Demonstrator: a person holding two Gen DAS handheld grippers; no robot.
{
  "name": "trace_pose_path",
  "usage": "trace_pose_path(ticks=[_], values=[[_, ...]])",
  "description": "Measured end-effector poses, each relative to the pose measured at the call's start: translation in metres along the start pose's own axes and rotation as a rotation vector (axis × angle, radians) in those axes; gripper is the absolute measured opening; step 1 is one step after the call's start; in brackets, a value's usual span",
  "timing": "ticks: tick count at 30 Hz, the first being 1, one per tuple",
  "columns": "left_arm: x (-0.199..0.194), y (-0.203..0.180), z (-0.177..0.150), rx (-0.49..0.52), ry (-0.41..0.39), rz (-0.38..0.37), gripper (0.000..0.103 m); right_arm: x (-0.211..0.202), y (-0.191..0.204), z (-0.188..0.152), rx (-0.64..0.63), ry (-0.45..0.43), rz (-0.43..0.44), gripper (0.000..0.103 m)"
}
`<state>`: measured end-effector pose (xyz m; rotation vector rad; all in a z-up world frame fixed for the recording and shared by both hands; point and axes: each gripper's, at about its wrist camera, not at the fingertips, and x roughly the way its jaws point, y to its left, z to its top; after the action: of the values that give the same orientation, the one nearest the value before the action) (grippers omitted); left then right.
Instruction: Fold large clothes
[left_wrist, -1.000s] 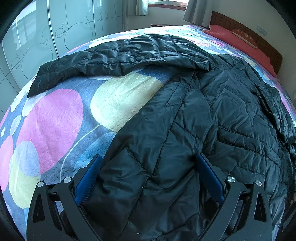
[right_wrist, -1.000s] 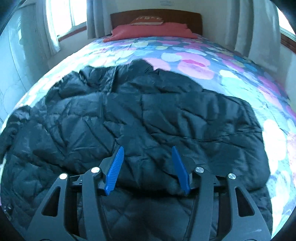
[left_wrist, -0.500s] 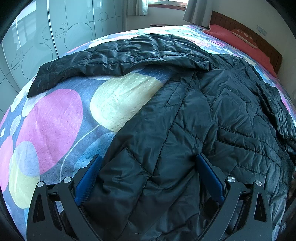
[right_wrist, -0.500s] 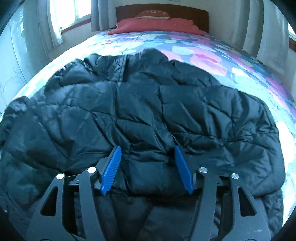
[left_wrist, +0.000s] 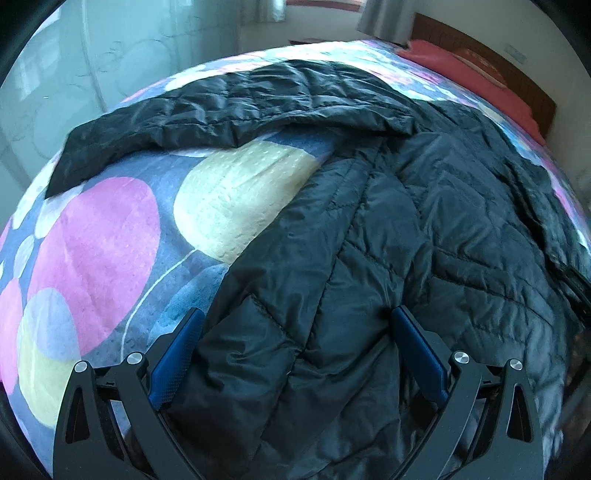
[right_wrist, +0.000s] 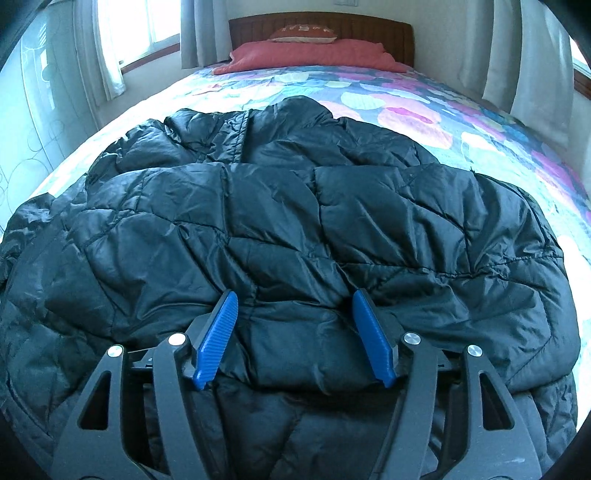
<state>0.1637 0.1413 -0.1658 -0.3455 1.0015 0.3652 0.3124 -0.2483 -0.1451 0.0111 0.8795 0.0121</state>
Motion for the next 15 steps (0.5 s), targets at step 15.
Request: trace_pose_path(ticks=[15], values=[[-0.010,0.188,0.044,-0.466,-0.184,-0.062,0.097,-0.003,-0.001,-0.001,-0.002,-0.009,-0.014,0.069]])
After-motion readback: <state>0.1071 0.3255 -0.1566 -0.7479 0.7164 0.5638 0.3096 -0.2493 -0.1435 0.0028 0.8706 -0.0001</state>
